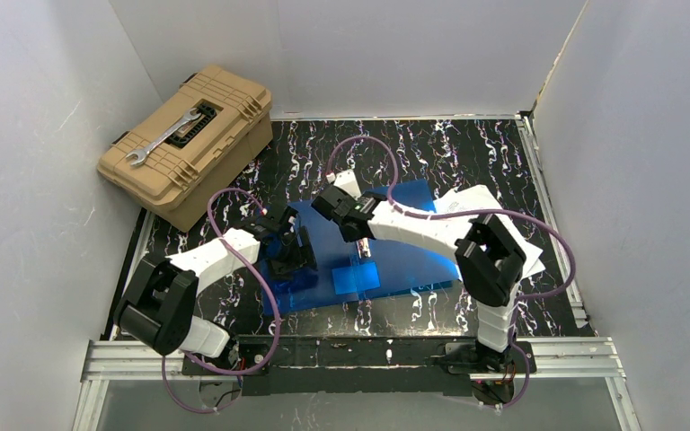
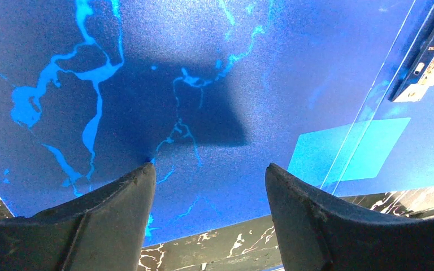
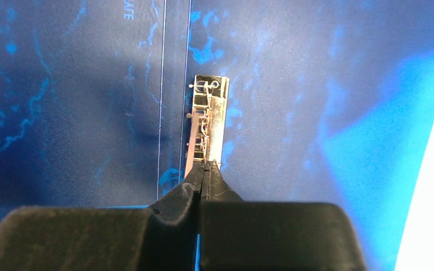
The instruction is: Put the files into the folder
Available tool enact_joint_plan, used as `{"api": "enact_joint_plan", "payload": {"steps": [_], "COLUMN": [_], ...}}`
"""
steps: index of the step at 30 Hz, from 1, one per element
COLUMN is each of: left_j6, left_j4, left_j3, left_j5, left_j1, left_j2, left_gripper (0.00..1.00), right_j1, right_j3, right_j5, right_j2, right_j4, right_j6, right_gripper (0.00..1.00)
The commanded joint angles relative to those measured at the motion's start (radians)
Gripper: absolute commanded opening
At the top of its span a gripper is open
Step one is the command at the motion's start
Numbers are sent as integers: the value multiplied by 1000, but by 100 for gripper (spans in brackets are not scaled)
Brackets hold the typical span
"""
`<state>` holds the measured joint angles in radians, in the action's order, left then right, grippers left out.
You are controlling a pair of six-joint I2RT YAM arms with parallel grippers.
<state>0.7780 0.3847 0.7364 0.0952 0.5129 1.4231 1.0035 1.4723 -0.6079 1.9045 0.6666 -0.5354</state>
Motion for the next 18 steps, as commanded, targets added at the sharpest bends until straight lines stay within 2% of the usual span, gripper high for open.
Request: {"api": "enact_joint_plan", "payload": {"steps": [1, 10, 18], "left_j6": [-20, -28, -32], "left_j4": [46, 42, 37], "left_j3": [-55, -54, -61], "left_j5": [-32, -13, -5], "left_j1": [0, -1, -1], "left_j2": [15, -5, -16], "left_gripper": [70, 70, 70], "right_j1": [-30, -73, -82], "right_j3": [-4, -236, -474], "right_j5": [40, 196, 317], "right_j2": [-127, -318, -431], "right_j4": [-17, -120, -306], "right_j6": [14, -45, -159], "right_gripper": [4, 1, 1]}}
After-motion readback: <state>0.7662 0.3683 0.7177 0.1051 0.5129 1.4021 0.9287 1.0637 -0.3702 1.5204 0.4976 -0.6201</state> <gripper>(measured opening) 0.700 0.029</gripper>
